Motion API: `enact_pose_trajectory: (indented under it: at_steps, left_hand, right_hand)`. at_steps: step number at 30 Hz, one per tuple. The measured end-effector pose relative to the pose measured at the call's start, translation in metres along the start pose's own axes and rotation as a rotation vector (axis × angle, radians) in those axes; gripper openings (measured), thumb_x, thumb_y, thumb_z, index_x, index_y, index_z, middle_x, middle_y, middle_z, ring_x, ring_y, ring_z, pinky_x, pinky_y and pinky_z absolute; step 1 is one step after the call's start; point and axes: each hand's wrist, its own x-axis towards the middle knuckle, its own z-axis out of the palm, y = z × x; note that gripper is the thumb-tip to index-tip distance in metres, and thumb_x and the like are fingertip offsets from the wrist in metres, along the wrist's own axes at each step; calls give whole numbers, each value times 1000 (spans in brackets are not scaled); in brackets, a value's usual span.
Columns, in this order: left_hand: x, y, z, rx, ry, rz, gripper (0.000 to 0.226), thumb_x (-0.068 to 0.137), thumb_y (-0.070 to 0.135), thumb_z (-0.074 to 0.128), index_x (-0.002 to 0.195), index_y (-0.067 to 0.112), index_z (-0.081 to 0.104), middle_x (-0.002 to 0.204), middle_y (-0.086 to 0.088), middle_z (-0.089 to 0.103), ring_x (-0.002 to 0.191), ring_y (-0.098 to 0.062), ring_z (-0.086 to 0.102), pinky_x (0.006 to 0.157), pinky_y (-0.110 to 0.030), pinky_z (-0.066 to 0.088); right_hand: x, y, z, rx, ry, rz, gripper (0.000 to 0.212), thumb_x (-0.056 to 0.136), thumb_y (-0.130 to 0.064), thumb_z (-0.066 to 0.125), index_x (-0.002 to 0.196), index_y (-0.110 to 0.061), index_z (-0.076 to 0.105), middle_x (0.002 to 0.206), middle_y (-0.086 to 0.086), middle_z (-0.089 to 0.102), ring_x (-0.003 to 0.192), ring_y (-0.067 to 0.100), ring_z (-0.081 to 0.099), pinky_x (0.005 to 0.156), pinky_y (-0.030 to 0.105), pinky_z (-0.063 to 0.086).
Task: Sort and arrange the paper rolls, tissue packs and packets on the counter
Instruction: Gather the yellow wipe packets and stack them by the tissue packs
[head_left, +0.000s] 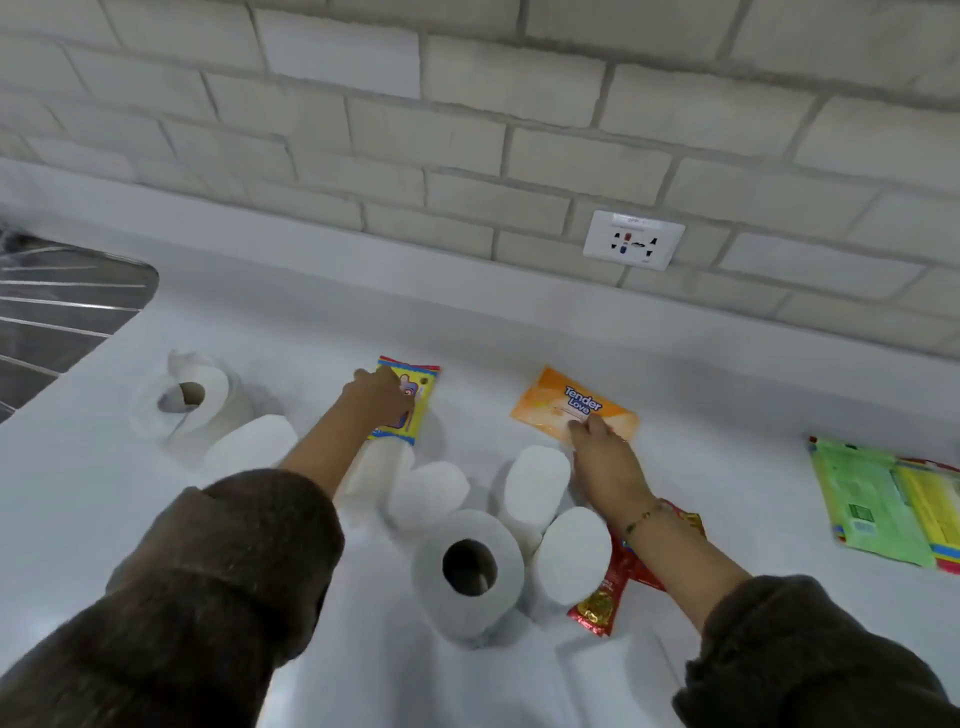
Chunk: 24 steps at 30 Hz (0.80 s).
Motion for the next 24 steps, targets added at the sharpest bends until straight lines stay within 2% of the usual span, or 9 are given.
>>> enact_pose_trajectory:
  at_steps: [3,5,8,11,13,16,20,22,24]
  left_hand:
    - [18,0,13,265,-95,-62,66,87,40,55,135,4,28,132,-19,45,124,-36,42,101,-38,33]
    - [27,4,17,343,-71,-61,74,82,48,58,135,7,28,132,-19,45,125,-35,40,100,-38,34]
    - [33,10,24,343,-74,-55,71,75,54,63,129,15,39,127,-16,49,121,-33,42,94,-38,37]
    - [25,16,22,235,-13,34,50,72,34,70,115,15,51,117,-16,51,112,-34,48,91,-38,41]
    - [15,27,16,102,48,157,36,77,15,64,112,11,57,115,-18,49,107,-33,52,90,-37,43]
    - [-4,50,6,-88,107,298,34,77,8,63,109,15,61,108,-15,45,97,-34,55,82,-33,44]
    - [-42,97,9,-289,82,452,32,76,12,66,107,20,62,107,-13,50,76,-28,54,69,-27,40]
    - [-58,120,17,-345,14,479,35,77,12,64,111,22,60,116,-16,51,80,-28,56,70,-28,42]
    - [-71,144,24,-376,-60,470,41,80,11,61,119,22,56,122,-15,48,91,-30,59,74,-30,47]
  right_hand:
    - [-12,-5,-9,-26,-16,3,41,78,9,46,118,0,47,124,20,46,103,34,53,73,37,45]
    - [-11,-6,-15,-48,-46,25,38,80,11,44,117,1,47,126,19,44,100,32,54,69,34,41]
    - [-8,-8,-23,-36,-101,66,31,81,12,43,108,2,53,122,21,48,94,32,58,64,29,32]
    - [-5,-8,-31,59,-109,130,25,81,11,43,100,4,58,113,22,55,95,33,59,65,30,35]
    - [-6,-2,-39,202,-58,215,21,78,10,44,90,5,61,96,20,56,92,34,57,65,30,35]
    - [-16,14,-61,475,93,339,12,74,5,54,78,6,65,79,19,60,79,30,56,59,29,32]
    - [-43,42,-94,801,166,538,18,78,5,59,94,7,68,84,12,64,76,22,57,61,23,40]
    - [-57,57,-106,1102,130,686,22,82,7,58,103,7,64,85,10,62,68,17,56,54,21,47]
    - [-73,76,-121,1413,132,777,28,86,9,53,111,-2,55,86,14,62,66,19,57,56,27,50]
